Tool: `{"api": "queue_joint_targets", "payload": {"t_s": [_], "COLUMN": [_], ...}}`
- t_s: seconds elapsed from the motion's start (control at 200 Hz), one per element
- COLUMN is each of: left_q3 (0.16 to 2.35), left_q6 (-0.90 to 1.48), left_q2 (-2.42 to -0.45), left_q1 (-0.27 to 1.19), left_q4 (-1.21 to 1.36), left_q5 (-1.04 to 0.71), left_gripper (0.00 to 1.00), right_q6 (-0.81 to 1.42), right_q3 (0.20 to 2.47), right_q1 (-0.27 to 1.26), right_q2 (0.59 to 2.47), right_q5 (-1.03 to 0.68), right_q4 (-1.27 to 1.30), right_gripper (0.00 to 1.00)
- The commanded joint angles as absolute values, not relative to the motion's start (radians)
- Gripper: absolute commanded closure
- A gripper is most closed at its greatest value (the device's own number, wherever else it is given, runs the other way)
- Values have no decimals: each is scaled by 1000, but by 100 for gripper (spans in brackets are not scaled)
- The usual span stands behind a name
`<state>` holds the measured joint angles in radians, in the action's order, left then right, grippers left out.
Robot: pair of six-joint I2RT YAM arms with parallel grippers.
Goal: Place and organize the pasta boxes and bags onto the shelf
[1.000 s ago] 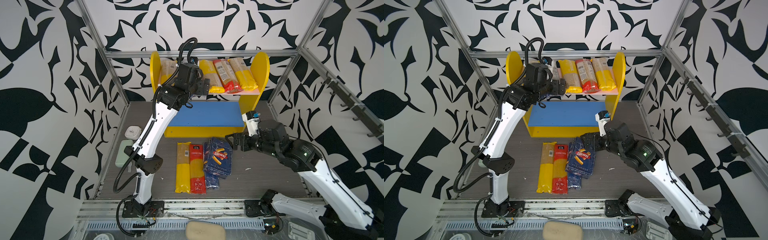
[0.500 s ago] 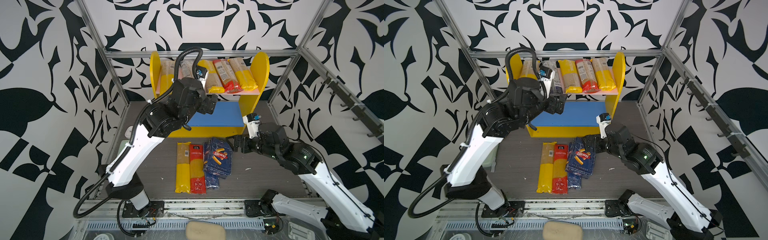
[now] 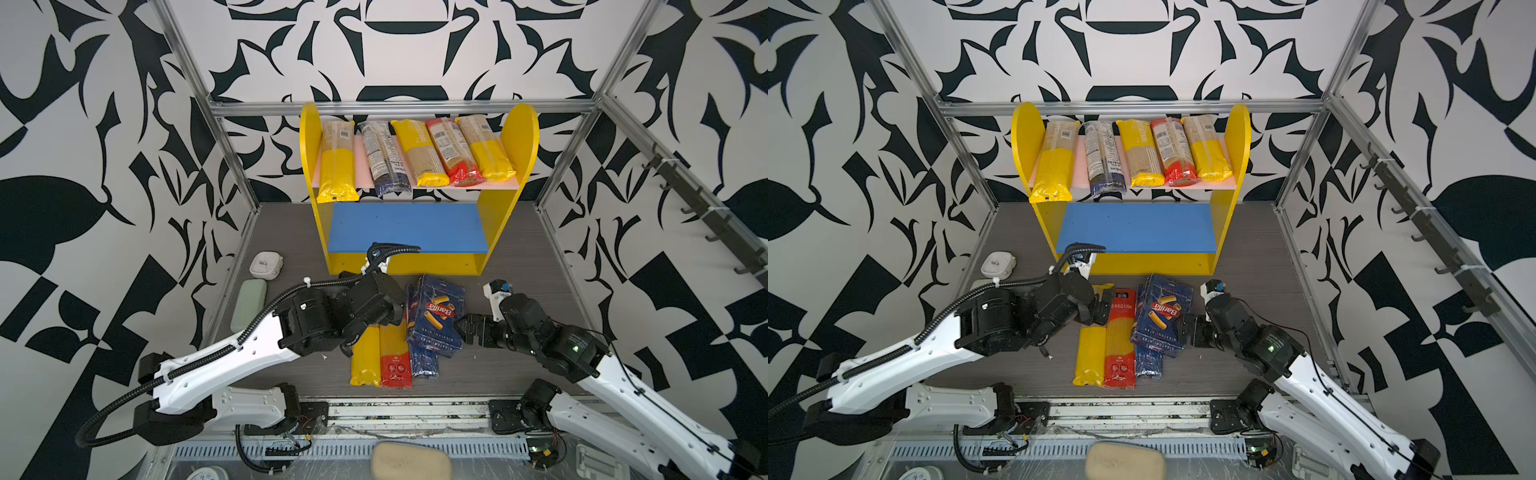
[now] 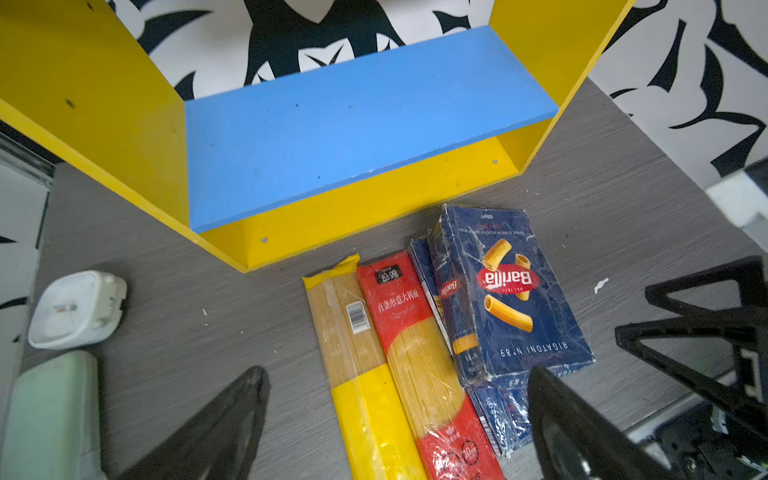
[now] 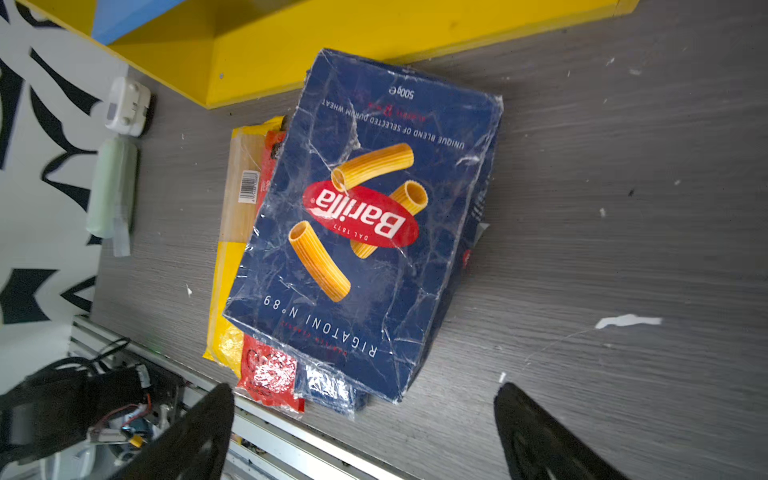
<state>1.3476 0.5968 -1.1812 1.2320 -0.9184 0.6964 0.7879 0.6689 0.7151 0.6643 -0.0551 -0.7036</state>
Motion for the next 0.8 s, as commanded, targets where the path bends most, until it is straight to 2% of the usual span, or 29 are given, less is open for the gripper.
{"api": "queue_joint_targets", "payload": {"t_s": [0.0, 0.1, 0.215, 0.405, 0.52, 0.795], "left_q3": [1258, 1199, 1154, 1030, 1043, 1117], "left_q6": [686, 681, 648, 562, 529, 514], "left_q2": [-1188, -1214, -1255, -1265, -1332, -1486], "left_q1": [1235, 1226, 1154, 955, 857, 842], "left_q4": [-835, -775, -712, -455, -394, -346], "left_q5": [655, 636, 551, 263, 139, 5], "left_gripper": [1, 1, 1, 1, 1, 1], "right_q6": [896, 919, 921, 927, 950, 1006], "right_q3": [587, 527, 491, 458, 424, 317], "right_q1": [719, 719, 719, 717, 708, 641], "right_q2": [613, 591, 587, 613, 660, 706], "right_q5": [-104, -99, -92, -108, -134, -224], "right_q4": [-574, -554, -534, -470, -399, -230], "right_gripper": [0, 0, 0, 0, 0, 0]}}
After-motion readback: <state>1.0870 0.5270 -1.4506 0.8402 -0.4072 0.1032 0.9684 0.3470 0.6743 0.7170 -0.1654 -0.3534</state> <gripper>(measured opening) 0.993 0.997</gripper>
